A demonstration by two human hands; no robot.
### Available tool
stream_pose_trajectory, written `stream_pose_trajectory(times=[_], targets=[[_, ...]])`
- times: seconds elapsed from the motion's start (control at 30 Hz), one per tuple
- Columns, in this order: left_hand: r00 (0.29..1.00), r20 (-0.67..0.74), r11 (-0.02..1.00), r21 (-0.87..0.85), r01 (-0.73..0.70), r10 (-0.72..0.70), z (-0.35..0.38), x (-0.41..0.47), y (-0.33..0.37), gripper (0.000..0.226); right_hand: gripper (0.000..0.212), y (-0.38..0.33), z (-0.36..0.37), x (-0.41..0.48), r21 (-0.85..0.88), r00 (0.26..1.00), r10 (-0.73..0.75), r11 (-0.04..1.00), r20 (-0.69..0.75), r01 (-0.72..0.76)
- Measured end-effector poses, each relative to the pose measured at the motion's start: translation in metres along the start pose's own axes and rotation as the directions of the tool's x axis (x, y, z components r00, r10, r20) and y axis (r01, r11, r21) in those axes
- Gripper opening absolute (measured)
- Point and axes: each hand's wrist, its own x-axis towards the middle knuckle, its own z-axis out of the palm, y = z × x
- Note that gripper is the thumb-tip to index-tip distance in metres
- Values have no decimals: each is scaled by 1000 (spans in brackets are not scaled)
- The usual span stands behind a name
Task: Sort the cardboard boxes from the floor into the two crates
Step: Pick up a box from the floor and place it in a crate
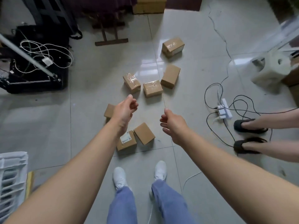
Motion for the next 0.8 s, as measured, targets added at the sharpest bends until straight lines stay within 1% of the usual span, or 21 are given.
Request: stream_pose_trajectory(times=[0.1, 0.2, 0.37, 0.43, 0.47, 0.5, 0.57, 0.63, 0.67, 0.7, 0.73, 0.8], targets=[[1000, 4, 990, 142, 26, -27, -1, 55, -53, 29, 26, 45, 11, 60, 59, 995, 97, 994, -20, -96], [997, 2, 964, 257, 72, -75, -2, 121, -122, 28, 29, 103, 24, 135, 129, 980, 196, 973, -32, -190], [992, 23, 870, 484, 97, -124, -5, 218, -229, 30, 35, 193, 45, 246, 179, 943, 327, 933, -53, -313], [990, 21, 841, 530, 108, -141, -5, 252, -263, 29, 37, 220, 54, 283, 195, 929, 365, 917, -56, -348], [990, 15, 833, 543, 110, -140, -6, 267, -278, 29, 33, 232, 58, 300, 205, 924, 379, 909, -50, -362], [991, 14, 822, 560, 101, -132, -6, 282, -293, 26, 29, 242, 62, 315, 215, 918, 395, 901, -45, -377], [995, 33, 788, 614, 56, -96, -5, 308, -318, 25, 27, 259, 70, 343, 220, 903, 428, 885, -43, -410], [994, 64, 738, 674, 26, -94, -3, 332, -338, 24, 33, 274, 77, 366, 252, 892, 450, 868, -36, -428], [992, 72, 710, 704, 22, -102, -3, 343, -348, 27, 37, 280, 80, 376, 275, 889, 457, 858, -22, -434], [989, 79, 690, 724, 27, -122, -2, 351, -356, 35, 42, 284, 82, 383, 303, 888, 460, 846, -2, -438], [984, 75, 678, 733, 54, -160, -1, 357, -362, 48, 46, 286, 84, 387, 337, 888, 458, 833, 21, -438], [969, 69, 675, 729, 114, -238, 2, 362, -369, 63, 44, 284, 82, 392, 396, 893, 446, 812, 53, -429]])
